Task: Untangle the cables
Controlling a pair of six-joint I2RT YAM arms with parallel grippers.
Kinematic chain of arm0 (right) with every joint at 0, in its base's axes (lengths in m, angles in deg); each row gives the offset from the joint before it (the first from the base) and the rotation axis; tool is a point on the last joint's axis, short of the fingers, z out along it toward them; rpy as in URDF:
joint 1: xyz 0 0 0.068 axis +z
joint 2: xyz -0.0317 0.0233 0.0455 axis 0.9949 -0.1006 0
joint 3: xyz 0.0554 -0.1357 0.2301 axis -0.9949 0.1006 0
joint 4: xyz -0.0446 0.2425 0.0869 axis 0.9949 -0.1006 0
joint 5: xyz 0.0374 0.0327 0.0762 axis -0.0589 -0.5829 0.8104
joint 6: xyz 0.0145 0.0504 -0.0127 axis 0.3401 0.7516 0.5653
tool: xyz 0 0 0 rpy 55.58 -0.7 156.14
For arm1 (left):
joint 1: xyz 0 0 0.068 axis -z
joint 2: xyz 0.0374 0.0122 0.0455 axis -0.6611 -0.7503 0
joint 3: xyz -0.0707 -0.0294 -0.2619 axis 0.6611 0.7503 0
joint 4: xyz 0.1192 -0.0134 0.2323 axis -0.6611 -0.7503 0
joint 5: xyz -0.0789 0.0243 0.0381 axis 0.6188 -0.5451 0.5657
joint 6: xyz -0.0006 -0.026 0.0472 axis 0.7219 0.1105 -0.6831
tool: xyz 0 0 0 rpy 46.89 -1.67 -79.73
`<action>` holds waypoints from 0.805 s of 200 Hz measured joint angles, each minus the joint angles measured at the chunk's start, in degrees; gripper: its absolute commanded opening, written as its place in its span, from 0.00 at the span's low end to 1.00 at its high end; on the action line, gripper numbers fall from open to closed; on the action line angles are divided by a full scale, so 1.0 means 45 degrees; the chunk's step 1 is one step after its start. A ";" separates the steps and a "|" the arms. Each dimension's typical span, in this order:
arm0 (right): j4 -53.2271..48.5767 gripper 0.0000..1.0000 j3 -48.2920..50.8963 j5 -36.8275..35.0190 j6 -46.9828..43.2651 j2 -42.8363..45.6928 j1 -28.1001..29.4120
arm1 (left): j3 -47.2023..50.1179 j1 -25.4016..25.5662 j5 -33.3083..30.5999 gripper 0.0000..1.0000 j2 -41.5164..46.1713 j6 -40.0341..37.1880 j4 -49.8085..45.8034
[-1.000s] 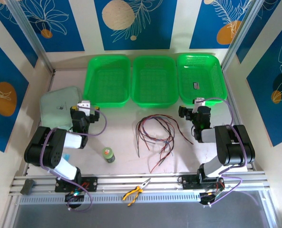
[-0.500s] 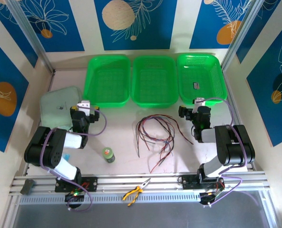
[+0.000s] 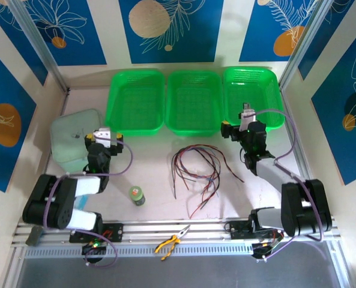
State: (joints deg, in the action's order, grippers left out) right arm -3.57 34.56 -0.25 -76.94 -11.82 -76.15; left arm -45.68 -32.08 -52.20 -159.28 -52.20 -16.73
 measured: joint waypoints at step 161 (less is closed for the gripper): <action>-1.2152 0.95 -0.2924 -0.0010 0.4624 0.2560 0.3249 | -0.5299 0.0534 0.2288 1.00 0.4847 0.4308 -1.4110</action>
State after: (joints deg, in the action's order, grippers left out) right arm -58.26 21.41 -0.30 -56.13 -0.30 -61.53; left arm -69.52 -29.68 -41.90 -137.47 -32.81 -80.23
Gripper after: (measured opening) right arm 0.967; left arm 0.998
